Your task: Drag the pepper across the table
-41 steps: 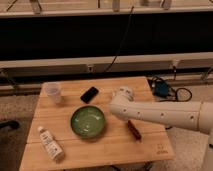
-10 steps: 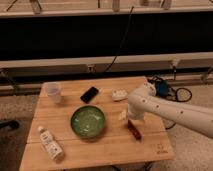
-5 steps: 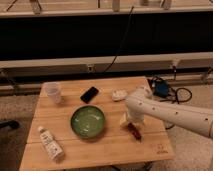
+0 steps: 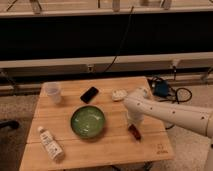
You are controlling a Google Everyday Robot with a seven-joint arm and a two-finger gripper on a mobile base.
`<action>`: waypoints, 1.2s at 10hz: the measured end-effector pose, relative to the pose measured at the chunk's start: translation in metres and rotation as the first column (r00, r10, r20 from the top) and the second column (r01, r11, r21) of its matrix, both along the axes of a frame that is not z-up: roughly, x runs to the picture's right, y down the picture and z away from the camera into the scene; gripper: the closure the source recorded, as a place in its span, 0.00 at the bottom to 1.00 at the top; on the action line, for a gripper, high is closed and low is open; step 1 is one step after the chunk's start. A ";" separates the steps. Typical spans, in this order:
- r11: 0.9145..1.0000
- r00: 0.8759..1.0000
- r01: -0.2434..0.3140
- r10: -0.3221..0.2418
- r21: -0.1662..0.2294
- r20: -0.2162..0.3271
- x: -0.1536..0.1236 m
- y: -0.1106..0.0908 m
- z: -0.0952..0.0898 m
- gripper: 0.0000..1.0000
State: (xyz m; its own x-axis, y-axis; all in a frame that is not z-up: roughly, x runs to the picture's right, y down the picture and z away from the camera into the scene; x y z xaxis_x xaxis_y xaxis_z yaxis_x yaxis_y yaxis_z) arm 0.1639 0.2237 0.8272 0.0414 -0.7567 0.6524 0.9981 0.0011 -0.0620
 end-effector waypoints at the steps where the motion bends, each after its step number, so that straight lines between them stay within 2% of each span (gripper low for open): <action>1: 1.000 1.000 0.001 -0.001 -0.003 0.006 0.000 0.001 -0.001 0.83; 2: 1.000 1.000 -0.004 0.004 -0.005 0.012 0.000 0.002 -0.002 0.92; 3: 1.000 1.000 -0.004 0.004 -0.003 0.017 0.000 0.002 -0.003 0.98; 4: 1.000 0.999 0.026 -0.026 0.004 0.023 -0.008 -0.004 -0.003 1.00; 5: 0.998 0.998 0.066 -0.066 0.008 0.021 -0.020 -0.010 -0.003 1.00; 7: 0.994 0.994 0.106 -0.106 0.007 0.027 -0.039 -0.015 -0.005 1.00; 9: 0.991 0.991 0.132 -0.132 0.009 0.032 -0.044 -0.018 -0.005 1.00; 10: 0.983 0.982 0.182 -0.182 0.016 0.040 -0.048 -0.021 -0.003 1.00; 12: 0.974 0.973 0.225 -0.225 0.022 0.049 -0.057 -0.022 -0.004 1.00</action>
